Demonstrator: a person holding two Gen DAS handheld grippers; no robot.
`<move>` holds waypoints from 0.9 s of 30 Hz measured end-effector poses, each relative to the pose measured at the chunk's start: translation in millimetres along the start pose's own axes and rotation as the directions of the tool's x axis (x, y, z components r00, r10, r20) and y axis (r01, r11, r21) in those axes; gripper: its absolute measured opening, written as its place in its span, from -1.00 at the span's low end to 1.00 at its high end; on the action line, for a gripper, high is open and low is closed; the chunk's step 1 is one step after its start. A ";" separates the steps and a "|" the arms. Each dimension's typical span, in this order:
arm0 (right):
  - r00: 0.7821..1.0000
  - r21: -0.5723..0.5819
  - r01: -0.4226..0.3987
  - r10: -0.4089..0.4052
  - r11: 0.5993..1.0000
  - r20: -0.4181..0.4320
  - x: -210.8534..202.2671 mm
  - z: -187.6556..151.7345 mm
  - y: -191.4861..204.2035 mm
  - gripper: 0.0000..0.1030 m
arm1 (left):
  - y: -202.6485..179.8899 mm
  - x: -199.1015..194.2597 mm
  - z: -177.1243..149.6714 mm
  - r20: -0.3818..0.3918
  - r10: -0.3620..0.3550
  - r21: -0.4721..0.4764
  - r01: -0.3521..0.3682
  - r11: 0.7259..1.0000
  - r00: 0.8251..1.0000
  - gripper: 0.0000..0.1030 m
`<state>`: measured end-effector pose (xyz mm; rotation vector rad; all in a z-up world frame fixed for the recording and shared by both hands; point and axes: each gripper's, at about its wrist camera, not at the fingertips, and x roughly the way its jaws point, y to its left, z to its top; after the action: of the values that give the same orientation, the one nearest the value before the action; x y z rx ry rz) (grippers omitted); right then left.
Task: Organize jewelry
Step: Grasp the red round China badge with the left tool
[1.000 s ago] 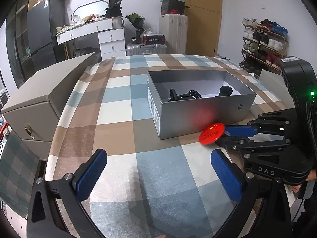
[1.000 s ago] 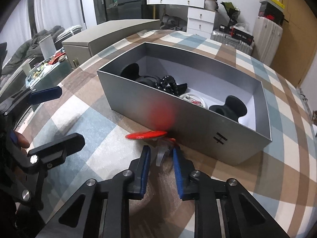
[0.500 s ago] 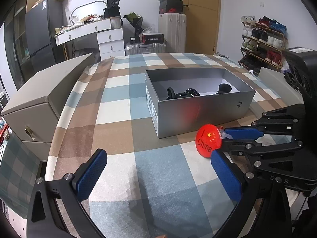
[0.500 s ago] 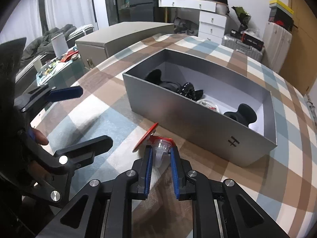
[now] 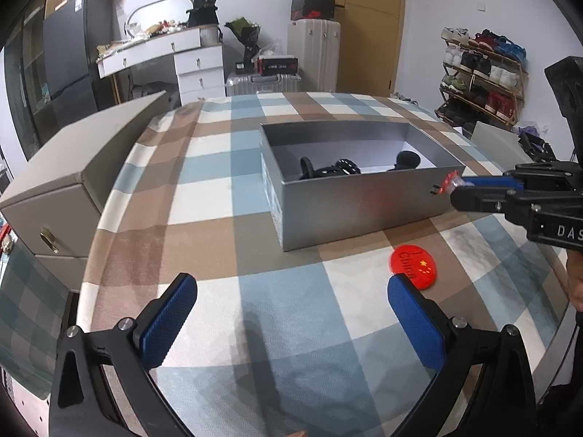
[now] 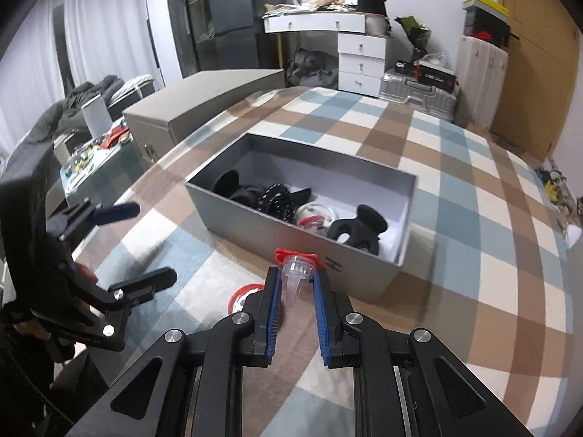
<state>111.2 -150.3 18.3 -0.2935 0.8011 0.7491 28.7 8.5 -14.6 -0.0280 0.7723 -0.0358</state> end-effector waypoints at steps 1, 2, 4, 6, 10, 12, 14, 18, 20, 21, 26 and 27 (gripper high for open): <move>1.000 0.005 -0.001 0.001 1.000 0.001 -0.7 0.4 -1.0 -0.67 | -2.1 0.1 0.4 -0.007 -0.011 -0.004 0.011 1.000 1.000 0.98; 1.000 0.007 -0.005 0.005 1.000 0.001 -1.7 0.3 -1.5 -0.67 | -3.9 -0.2 0.4 -0.006 -0.020 -0.010 0.020 1.000 1.000 0.98; 1.000 0.008 -0.019 0.019 1.000 0.001 -3.3 0.1 -2.1 -0.67 | -10.5 1.5 0.0 -0.014 -0.030 -0.017 0.030 0.999 0.999 0.98; 0.999 0.011 -0.034 0.034 0.999 -0.002 -4.9 -0.3 -4.0 -0.67 | -18.5 7.1 0.7 -0.037 -0.031 -0.015 0.031 0.999 0.999 0.98; 0.995 0.047 -0.099 0.099 0.994 0.008 -12.8 0.2 -13.1 -0.67 | -40.4 13.9 5.8 -0.079 -0.031 0.036 0.034 0.999 0.996 0.97; 0.994 0.058 -0.109 0.108 0.992 0.014 -16.2 0.6 -15.8 -0.67 | -52.0 16.8 7.4 -0.092 -0.014 0.091 0.023 0.996 0.996 0.94; 0.993 0.062 -0.117 0.116 0.991 0.014 -17.6 0.9 -17.0 -0.67 | -63.6 22.5 7.9 -0.112 -0.017 0.140 0.033 0.990 0.994 0.87; 0.991 0.065 -0.130 0.129 0.989 0.019 -19.2 0.9 -17.4 -0.67 | -71.8 33.8 7.4 -0.159 -0.038 0.161 0.064 0.985 0.987 0.52; 0.991 0.069 -0.134 0.132 0.989 0.022 -20.8 0.6 -18.5 -0.67 | -72.5 37.6 8.4 -0.180 -0.057 0.155 0.085 0.984 0.982 0.37; 0.991 0.071 -0.134 0.133 0.988 0.023 -21.2 0.5 -19.2 -0.67 | -71.0 37.9 9.6 -0.184 -0.074 0.142 0.101 0.985 0.980 0.27; 0.990 0.073 -0.142 0.140 0.987 0.034 -24.3 1.5 -20.6 -0.67 | -67.2 36.4 16.7 -0.188 -0.086 0.115 0.109 0.987 0.978 -0.32; 0.990 0.073 -0.141 0.139 0.987 0.035 -24.2 1.5 -21.0 -0.67 | -66.3 36.4 17.3 -0.189 -0.103 0.103 0.124 0.987 0.977 -0.32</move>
<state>115.6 -176.3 36.5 -0.1590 0.8259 0.8509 65.3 -59.1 -25.0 0.0407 0.9509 -0.1940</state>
